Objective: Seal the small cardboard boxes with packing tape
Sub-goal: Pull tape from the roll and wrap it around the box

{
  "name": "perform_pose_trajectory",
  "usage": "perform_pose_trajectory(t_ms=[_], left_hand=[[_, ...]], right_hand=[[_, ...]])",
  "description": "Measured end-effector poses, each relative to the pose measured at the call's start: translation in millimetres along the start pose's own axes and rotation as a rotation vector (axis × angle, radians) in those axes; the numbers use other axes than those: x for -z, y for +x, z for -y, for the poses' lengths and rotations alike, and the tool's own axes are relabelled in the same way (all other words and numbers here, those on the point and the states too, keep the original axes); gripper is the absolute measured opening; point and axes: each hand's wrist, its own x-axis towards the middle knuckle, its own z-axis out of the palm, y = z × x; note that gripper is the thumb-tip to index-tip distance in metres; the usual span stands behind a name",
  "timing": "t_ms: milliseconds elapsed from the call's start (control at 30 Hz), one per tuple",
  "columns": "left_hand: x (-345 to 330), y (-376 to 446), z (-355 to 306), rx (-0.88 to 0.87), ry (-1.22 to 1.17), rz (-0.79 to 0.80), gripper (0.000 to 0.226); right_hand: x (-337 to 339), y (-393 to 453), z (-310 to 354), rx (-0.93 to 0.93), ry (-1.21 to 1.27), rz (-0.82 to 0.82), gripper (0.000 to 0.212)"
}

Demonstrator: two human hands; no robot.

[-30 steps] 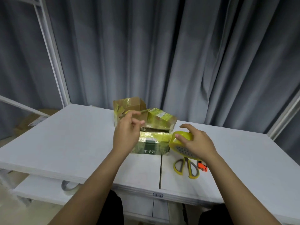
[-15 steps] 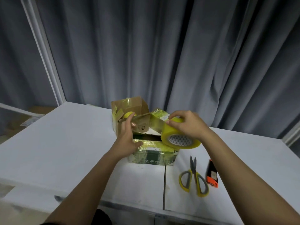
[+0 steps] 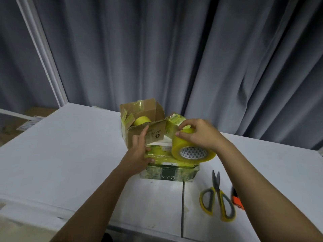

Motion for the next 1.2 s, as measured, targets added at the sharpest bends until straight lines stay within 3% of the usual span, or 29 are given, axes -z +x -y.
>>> perform_pose_trajectory(t_ms=[167, 367, 500, 600, 633, 700, 833, 933, 1067, 1200], left_hand=[[-4, -2, 5, 0.019, -0.025, -0.023, 0.121], [1, -1, 3, 0.118, -0.313, -0.043, 0.118], [17, -8, -4, 0.134, -0.598, -0.14, 0.088], [21, -9, -5, 0.3, -0.574, -0.355, 0.062], [20, -9, -2, 0.35, -0.549, -0.426, 0.061], [18, -11, 4, 0.398, -0.524, -0.475, 0.064], [13, -14, 16, 0.437, -0.543, -0.508, 0.067], [14, -15, 25, 0.463, -0.595, -0.529, 0.068], [11, -17, 31, 0.496, -0.643, -0.522, 0.075], [3, -20, 34, 0.538, -0.675, -0.487, 0.083]], right_hand=[[-3, 2, 1, -0.033, -0.014, 0.022, 0.035], [-15, 4, 15, -0.012, -0.176, 0.04, 0.038], [-18, 7, 19, 0.009, -0.136, 0.027, 0.037], [-26, 5, 22, 0.108, 0.003, -0.099, 0.019], [-27, 4, 24, 0.132, 0.089, -0.154, 0.007], [-27, 1, 25, 0.151, 0.205, -0.205, 0.018], [-25, 0, 16, 0.036, 0.101, -0.152, 0.015], [-25, -1, 10, -0.21, 0.248, -0.043, 0.047], [-37, -2, 11, -0.219, 0.235, -0.107, 0.071], [-44, -5, 15, -0.204, 0.193, -0.216, 0.056]])
